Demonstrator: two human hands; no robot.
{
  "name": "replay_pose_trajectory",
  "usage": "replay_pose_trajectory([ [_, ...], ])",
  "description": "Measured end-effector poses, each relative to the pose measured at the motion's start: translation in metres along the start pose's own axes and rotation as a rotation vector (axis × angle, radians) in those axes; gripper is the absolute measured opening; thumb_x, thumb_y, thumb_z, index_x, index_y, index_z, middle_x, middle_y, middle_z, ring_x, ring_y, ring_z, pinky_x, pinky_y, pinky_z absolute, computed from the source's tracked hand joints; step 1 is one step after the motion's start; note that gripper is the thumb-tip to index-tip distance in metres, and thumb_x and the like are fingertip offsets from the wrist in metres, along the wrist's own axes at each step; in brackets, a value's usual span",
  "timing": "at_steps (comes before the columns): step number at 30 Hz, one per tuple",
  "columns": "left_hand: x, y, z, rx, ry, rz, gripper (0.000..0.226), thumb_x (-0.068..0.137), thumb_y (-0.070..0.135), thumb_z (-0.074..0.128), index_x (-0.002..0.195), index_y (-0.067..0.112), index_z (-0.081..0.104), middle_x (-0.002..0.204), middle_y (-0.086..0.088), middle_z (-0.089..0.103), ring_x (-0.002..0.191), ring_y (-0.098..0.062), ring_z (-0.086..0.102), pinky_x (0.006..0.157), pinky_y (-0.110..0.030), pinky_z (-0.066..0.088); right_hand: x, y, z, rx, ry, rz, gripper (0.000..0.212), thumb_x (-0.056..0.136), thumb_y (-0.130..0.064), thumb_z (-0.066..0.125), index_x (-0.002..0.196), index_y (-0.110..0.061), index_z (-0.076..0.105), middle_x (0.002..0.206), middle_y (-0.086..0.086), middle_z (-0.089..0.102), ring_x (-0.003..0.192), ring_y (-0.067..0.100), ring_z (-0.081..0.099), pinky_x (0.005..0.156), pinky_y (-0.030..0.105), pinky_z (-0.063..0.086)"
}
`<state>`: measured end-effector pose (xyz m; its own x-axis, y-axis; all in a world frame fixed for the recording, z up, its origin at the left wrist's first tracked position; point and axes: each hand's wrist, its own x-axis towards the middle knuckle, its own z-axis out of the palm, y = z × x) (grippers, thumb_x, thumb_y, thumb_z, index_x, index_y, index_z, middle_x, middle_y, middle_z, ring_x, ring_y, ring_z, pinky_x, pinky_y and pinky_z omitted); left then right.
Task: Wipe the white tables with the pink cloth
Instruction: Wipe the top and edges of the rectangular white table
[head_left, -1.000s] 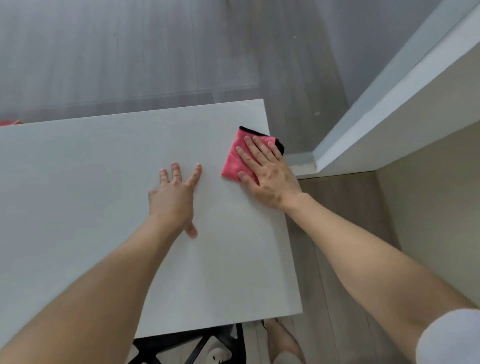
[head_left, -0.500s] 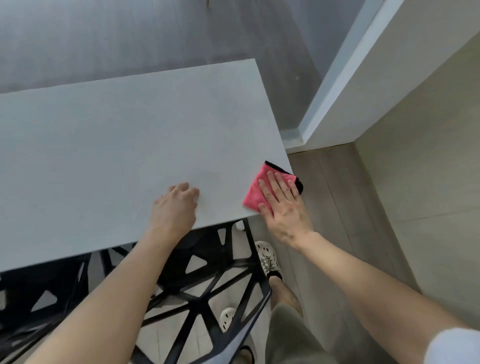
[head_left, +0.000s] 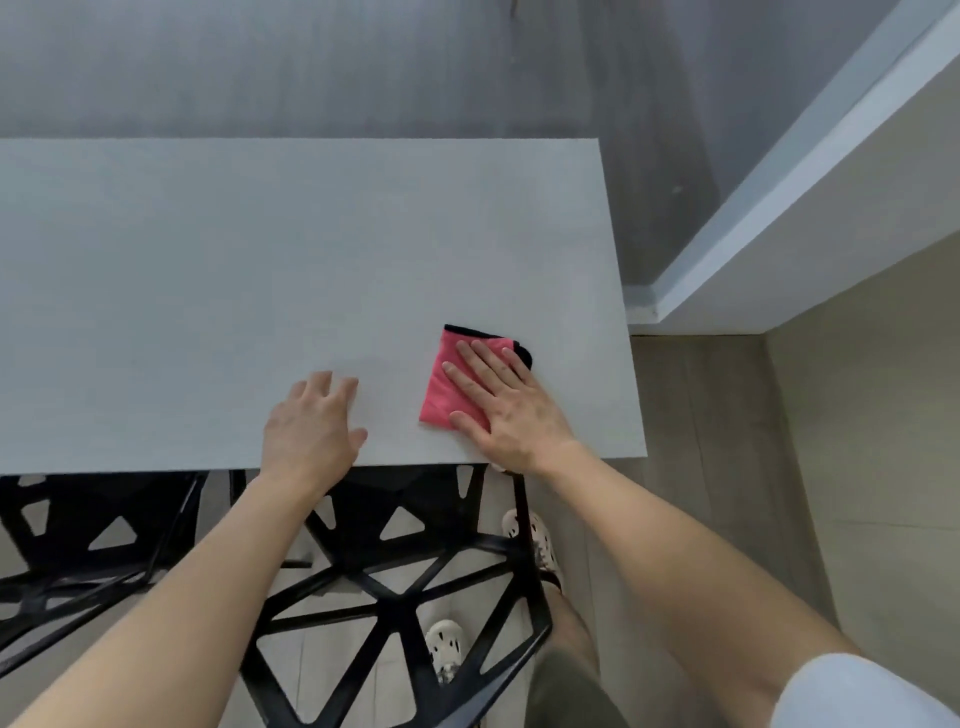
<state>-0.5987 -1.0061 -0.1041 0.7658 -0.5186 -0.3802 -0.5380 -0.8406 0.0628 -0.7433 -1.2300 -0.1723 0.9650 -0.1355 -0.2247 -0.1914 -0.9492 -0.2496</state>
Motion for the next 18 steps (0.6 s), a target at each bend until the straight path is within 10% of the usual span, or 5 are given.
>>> replay_pose_trajectory([
  [9,0.034,-0.005,-0.016,-0.111,-0.048,-0.177,0.092,0.086,0.036,0.087,0.163,0.03,0.038,0.162,-0.002,0.038,0.148,-0.026,0.038,0.111,-0.046,0.049,0.165,0.15,-0.073,-0.037,0.109,0.427,0.081,0.104,-0.061,0.005,0.175,-0.021,0.0,0.182,0.009,-0.006,0.169,0.021,-0.009,0.135,0.051,-0.004],
  [13,0.044,-0.02,-0.022,-0.117,-0.116,-0.321,0.123,0.078,0.048,0.095,0.171,0.038,0.015,0.178,-0.006,0.016,0.16,-0.031,0.023,0.12,-0.053,0.044,0.111,0.032,-0.025,0.012,0.199,0.009,0.072,0.11,-0.045,0.039,0.174,-0.018,0.019,0.182,0.014,0.008,0.169,0.029,0.003,0.135,0.057,0.007],
  [18,0.062,-0.012,-0.029,-0.156,-0.166,-0.39,0.137,0.063,0.039,0.105,0.17,0.044,0.02,0.174,-0.008,0.017,0.156,-0.035,0.021,0.112,-0.057,0.049,0.055,-0.013,0.001,0.022,-0.03,-0.469,0.066,0.116,-0.052,0.034,0.174,-0.028,0.017,0.183,0.005,0.001,0.169,0.021,-0.008,0.137,0.051,0.004],
])
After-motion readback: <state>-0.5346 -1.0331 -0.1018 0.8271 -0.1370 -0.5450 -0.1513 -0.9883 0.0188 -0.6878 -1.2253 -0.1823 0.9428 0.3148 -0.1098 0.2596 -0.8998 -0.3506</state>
